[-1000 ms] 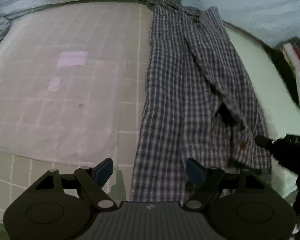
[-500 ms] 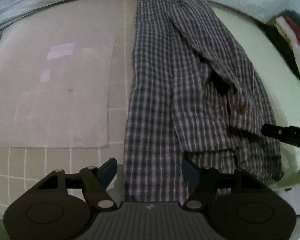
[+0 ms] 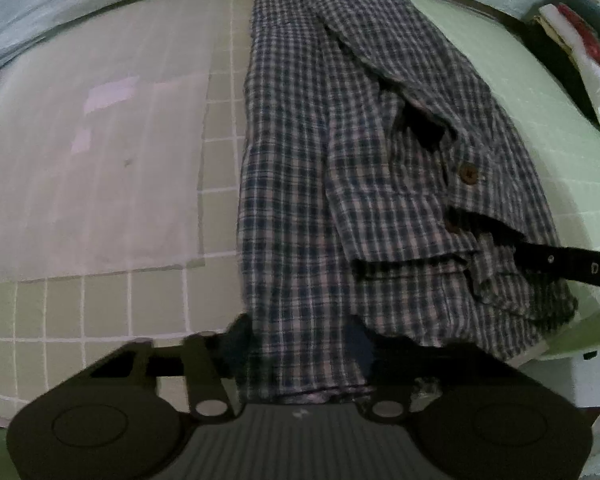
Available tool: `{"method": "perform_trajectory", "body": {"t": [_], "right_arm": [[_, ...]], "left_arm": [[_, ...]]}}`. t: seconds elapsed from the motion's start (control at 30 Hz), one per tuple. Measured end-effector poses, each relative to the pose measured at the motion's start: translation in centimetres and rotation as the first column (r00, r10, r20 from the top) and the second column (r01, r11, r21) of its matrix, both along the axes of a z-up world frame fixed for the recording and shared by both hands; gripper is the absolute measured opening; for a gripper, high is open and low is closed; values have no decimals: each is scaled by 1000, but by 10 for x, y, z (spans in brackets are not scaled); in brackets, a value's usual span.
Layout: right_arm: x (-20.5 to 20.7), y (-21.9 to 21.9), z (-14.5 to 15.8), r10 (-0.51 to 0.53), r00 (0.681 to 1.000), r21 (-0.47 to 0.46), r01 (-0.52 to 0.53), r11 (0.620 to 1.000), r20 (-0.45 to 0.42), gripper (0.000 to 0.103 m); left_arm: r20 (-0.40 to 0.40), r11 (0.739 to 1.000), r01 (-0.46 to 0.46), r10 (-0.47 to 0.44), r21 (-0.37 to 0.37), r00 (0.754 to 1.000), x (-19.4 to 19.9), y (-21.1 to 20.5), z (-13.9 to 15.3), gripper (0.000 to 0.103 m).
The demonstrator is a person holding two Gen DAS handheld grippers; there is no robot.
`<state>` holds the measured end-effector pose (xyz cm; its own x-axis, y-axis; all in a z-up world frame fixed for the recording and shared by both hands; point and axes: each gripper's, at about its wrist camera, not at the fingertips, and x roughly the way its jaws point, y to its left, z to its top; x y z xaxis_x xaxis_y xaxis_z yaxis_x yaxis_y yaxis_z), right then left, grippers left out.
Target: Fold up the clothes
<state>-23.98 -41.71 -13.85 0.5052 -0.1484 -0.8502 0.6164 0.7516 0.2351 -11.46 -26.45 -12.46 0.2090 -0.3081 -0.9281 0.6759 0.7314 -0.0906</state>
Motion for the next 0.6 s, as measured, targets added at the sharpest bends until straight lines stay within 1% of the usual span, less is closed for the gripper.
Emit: {"method": "perform_trajectory", "body": {"t": [0.03,0.07,0.1,0.17,0.23,0.3,0.37,0.43,0.5,0.6], "right_arm": [[-2,0,-1,3,1000,4,-3,1000,0,20],[-5,2,-1,7,1000,11,-7,1000,4,12],[-7,2,-2,8,1000,24,-8,1000,11,9],[-12,3,-2,11,1000,39,-12,999,16,6],[-18,8,6,29,1000,44,-29,999,11,5],[-29,10,18,42,999,67,-43,997,25,5],[-42,9,34,47,997,103,-53,993,63,5],[-51,8,47,56,995,107,-65,992,86,5],[-54,0,57,42,992,125,-57,990,118,5],[-53,-20,62,-33,983,213,-7,977,180,5]], "left_arm": [[-16,1000,-5,4,-15,1000,0,2,0,22],[-36,1000,-9,8,-29,999,-1,3,0,17],[-56,999,-12,9,-43,998,-1,4,-1,13],[-99,998,-4,-3,-68,995,-2,7,-1,5],[-159,996,-5,-9,-87,987,-2,12,2,3],[-234,989,-23,-13,-148,972,-3,22,13,3],[-281,978,-34,-25,-206,960,-4,31,27,3],[-287,970,-38,-33,-238,957,-1,36,40,3],[-289,961,-54,-27,-270,957,5,38,50,3],[-339,933,-113,-10,-342,941,18,41,59,3]]}}
